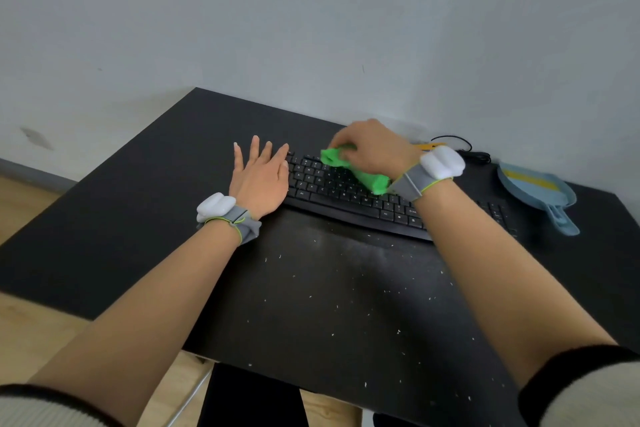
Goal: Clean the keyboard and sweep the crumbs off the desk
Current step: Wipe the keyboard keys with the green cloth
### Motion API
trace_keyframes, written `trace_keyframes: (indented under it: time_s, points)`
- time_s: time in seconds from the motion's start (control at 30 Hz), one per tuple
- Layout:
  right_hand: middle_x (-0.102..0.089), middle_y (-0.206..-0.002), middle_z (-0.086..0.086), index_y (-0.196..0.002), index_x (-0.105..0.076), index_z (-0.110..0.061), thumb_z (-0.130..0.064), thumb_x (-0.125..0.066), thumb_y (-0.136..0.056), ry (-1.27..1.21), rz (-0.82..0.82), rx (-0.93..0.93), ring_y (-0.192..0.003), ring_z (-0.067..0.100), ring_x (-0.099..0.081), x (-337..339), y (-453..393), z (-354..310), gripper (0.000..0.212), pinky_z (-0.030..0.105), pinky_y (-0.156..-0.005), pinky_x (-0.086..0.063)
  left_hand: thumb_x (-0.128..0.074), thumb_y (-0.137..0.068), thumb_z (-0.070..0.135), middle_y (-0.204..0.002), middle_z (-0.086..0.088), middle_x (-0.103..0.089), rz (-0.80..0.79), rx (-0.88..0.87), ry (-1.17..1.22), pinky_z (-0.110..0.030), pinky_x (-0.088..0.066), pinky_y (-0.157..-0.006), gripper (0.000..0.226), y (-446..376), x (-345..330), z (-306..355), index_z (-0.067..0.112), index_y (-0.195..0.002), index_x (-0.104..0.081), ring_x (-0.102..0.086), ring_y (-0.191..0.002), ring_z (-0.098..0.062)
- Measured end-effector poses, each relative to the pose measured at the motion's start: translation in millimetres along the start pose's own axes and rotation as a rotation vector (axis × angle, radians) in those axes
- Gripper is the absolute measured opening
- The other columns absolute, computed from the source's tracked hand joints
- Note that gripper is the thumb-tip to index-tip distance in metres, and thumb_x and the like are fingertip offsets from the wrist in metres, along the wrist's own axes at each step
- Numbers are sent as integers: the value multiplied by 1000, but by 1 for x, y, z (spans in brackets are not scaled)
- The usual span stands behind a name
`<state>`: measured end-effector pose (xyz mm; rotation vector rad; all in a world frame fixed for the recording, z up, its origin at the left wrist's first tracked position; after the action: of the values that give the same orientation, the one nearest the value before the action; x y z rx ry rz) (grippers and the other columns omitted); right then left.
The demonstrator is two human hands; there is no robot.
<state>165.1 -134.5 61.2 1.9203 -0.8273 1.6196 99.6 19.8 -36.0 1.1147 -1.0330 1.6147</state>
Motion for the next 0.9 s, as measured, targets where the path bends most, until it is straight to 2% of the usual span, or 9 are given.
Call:
trace_keyframes:
  time_s: [0.13, 0.23, 0.3, 0.43, 0.5, 0.6, 0.67, 0.77, 0.9]
  points:
    - [-66, -131, 2, -132, -64, -22, -17, -55, -98, -186, 44, 123, -124, 21, -57, -28, -9, -43, 35, 26, -103, -37, -18, -104, 29, -164, -10, -18, -14, -9, -14, -54, 13, -119, 54, 1, 1, 0, 25, -158, -14, 5, -152, -31]
    - [-43, -156, 1, -151, -41, -23, -19, -49, -104, -276, -89, 157, -148, 15, -30, -70, 1, -49, 49, 35, -122, -14, -23, -102, 27, -165, -8, -13, -42, -8, -48, -54, 13, -119, 58, 0, 0, -1, 27, -158, -9, 8, -152, -30]
    - [-39, -157, -3, -150, -43, -22, -14, -49, -103, -343, -106, 191, -149, 8, -24, -76, 15, -41, 48, 36, -125, -8, -21, -103, 29, -165, -7, -14, -31, -1, -33, -53, 14, -119, 56, -1, 0, -1, 27, -158, -11, 8, -152, -29]
    - [-67, -130, -9, -123, -72, -25, -2, -61, -93, -395, -252, 112, -128, 4, -55, -49, 36, -6, 39, 28, -116, -36, -14, -106, 32, -164, -7, -18, -23, 12, 12, -51, 14, -120, 52, -1, 0, -2, 27, -158, -16, 6, -152, -28]
    - [-73, -116, -9, -113, -76, -28, -2, -62, -90, -312, -164, 33, -107, 6, -65, -24, 34, 11, 38, 24, -101, -50, -14, -106, 32, -164, -7, -18, -26, 12, 19, -51, 14, -120, 52, -1, -1, -1, 26, -158, -16, 7, -152, -27]
    - [-71, -119, -10, -116, -75, -26, -1, -58, -92, -375, 74, 40, -87, -7, -62, -5, 29, -1, 38, -2, -78, -40, -14, -106, 31, -164, -7, -18, -23, 5, 15, -52, 13, -120, 52, -1, 0, 0, 25, -158, -16, 6, -152, -28]
    - [-69, -124, -9, -120, -73, -24, -1, -59, -92, -392, 104, 118, -103, -6, -64, -22, 28, -24, 38, 2, -92, -39, -15, -106, 31, -164, -7, -19, -23, 5, 10, -52, 12, -120, 52, -1, 0, -1, 26, -158, -16, 5, -152, -28]
    - [-71, -124, -2, -116, -75, -22, -2, -63, -90, -397, 23, 197, -123, 12, -61, -51, 33, -41, 36, 29, -113, -39, -16, -106, 31, -163, -7, -20, -22, 4, 12, -52, 13, -119, 51, 1, 1, -1, 26, -158, -17, 4, -152, -28]
    - [-76, -94, -2, -99, -77, -19, 0, -63, -85, -816, -99, 122, -89, 5, -70, -27, 40, -23, 28, 21, -85, -55, -17, -107, 31, -163, -9, -22, 1, -15, 22, -53, 13, -119, 51, 2, 2, -2, 23, -158, -18, 2, -152, -31]
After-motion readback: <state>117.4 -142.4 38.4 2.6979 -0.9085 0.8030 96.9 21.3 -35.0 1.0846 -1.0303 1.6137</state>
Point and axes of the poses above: each hand's wrist, its own y-axis away from the middle knuckle, its own x-axis out of the back of the hand, z = x × y, the point moved 8 cm from there along -y, towards the middle knuckle
